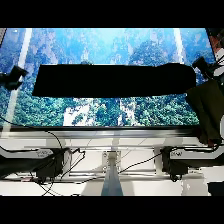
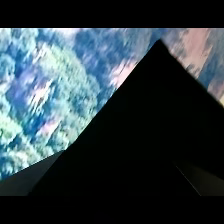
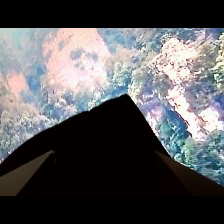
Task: Fold the clothes and pants, and hang the long-sleeved shirts on hangers.
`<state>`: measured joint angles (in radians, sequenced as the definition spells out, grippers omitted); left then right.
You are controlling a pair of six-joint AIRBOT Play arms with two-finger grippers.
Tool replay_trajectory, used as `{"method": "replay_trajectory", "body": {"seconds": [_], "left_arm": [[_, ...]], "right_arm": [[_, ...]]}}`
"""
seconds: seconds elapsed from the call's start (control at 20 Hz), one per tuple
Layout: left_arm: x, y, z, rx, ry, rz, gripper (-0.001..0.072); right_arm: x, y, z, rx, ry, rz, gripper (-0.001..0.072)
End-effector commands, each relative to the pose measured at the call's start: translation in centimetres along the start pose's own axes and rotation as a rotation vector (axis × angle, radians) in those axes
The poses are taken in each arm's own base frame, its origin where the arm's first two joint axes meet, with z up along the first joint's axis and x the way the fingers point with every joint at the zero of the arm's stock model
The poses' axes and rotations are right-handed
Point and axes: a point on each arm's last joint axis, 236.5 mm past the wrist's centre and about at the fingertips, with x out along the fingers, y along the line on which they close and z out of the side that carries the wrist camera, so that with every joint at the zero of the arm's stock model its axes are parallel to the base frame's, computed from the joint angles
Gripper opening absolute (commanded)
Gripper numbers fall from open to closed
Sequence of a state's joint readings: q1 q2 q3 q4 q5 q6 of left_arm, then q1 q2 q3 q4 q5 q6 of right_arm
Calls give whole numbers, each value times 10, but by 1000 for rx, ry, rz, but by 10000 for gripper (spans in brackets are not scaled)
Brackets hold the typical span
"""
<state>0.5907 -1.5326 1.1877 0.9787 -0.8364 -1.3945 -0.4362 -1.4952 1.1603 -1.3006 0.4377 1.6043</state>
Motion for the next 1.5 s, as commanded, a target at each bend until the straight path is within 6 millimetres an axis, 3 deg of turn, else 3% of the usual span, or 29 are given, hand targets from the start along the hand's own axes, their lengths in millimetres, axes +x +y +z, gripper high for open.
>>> {"method": "replay_trajectory", "body": {"seconds": [0.0,0.3,0.45,0.55,0.6,0.75,0.8,0.85,0.95,1.0,1.05,1.1,1.2,1.35,1.45], "left_arm": [[2,18,-59,-129,195,-8,693],[47,12,-80,-158,186,-4,693],[67,7,-79,-132,150,11,676],[77,7,-72,-165,107,28,580],[79,8,-68,-171,86,33,497],[80,9,-48,-158,9,39,8],[77,4,-37,-112,-11,30,8],[71,-7,-27,-32,-21,13,8],[50,-35,-4,148,-39,-17,7],[35,-49,8,227,-51,-14,7],[17,-65,19,305,-70,-6,7],[-2,-80,27,370,-98,0,7],[-44,-117,38,476,-178,-17,8],[-114,-169,35,579,-291,-79,8],[-151,-191,23,608,-323,-117,9]], "right_arm": [[-3,1,-11,-55,52,1,693],[-2,7,-12,-43,53,17,692],[-1,26,-18,-71,59,42,693],[-1,41,-21,-93,57,63,693],[-1,50,-23,-104,59,75,692],[-4,81,-26,-217,53,120,690],[-7,94,-24,-256,46,139,679],[-11,110,-22,-288,40,163,561],[-22,149,-19,-333,23,221,219],[-28,172,-19,-358,8,256,177],[-37,199,-22,-389,-4,299,66],[-46,227,-28,-418,-12,342,20],[-67,286,-50,-471,-12,440,20],[-98,371,-109,-494,43,585,19],[-118,420,-160,-503,104,669,19]]}}
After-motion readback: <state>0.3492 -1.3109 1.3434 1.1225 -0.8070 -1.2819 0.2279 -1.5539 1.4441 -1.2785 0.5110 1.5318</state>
